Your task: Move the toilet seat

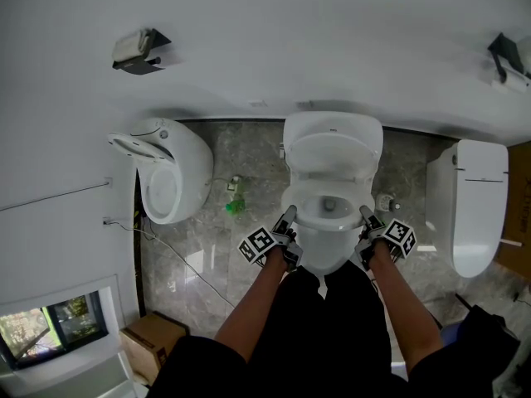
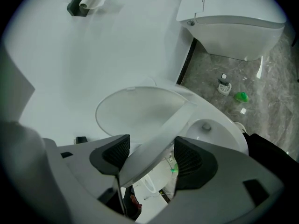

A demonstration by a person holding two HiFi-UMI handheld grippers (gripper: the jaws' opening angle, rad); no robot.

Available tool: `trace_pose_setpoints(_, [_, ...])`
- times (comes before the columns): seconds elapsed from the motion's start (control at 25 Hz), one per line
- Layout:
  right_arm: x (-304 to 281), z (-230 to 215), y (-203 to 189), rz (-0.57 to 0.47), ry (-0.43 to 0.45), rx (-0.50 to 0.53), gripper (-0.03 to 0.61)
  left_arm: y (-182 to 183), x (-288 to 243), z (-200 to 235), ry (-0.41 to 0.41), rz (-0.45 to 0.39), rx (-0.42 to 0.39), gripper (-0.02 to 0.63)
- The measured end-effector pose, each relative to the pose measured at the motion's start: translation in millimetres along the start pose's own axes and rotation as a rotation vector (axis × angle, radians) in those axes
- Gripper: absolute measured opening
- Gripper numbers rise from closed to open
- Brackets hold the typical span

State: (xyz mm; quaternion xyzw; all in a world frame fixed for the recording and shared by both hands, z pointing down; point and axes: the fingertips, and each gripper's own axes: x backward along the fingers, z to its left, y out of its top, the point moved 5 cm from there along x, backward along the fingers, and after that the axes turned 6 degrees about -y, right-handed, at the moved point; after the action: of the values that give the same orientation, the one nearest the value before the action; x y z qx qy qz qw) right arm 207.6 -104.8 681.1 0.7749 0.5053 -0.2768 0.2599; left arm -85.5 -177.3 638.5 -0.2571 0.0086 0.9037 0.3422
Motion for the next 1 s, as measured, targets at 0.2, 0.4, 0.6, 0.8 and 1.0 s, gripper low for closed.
trace_pose_setpoints(0.2, [-1, 7, 5, -0.006, 0.007, -0.024, 0.282, 7, -8, -6, -0.005, -0.007, 0.004, 0.295])
trace_pose_setpoints(0.4, [-3, 14, 11, -0.018, 0.009, -0.07, 0.282, 13, -18, -12, -0.007, -0.01, 0.005, 0.302])
trace_pose_setpoints(0.6, [3, 20, 11, -0.018, 0.037, -0.096, 0.281, 17, -22, -15, -0.002, -0.032, 0.021, 0.302])
trace_pose_setpoints(0.8, [7, 37, 1, -0.006, 0.075, -0.07, 0.272, 19, -25, -16, -0.015, -0.039, 0.029, 0.304])
trace_pose_setpoints(1.0, [9, 49, -1, 0.003, 0.102, -0.074, 0.256, 23, -32, -20, -0.022, -0.042, 0.036, 0.304])
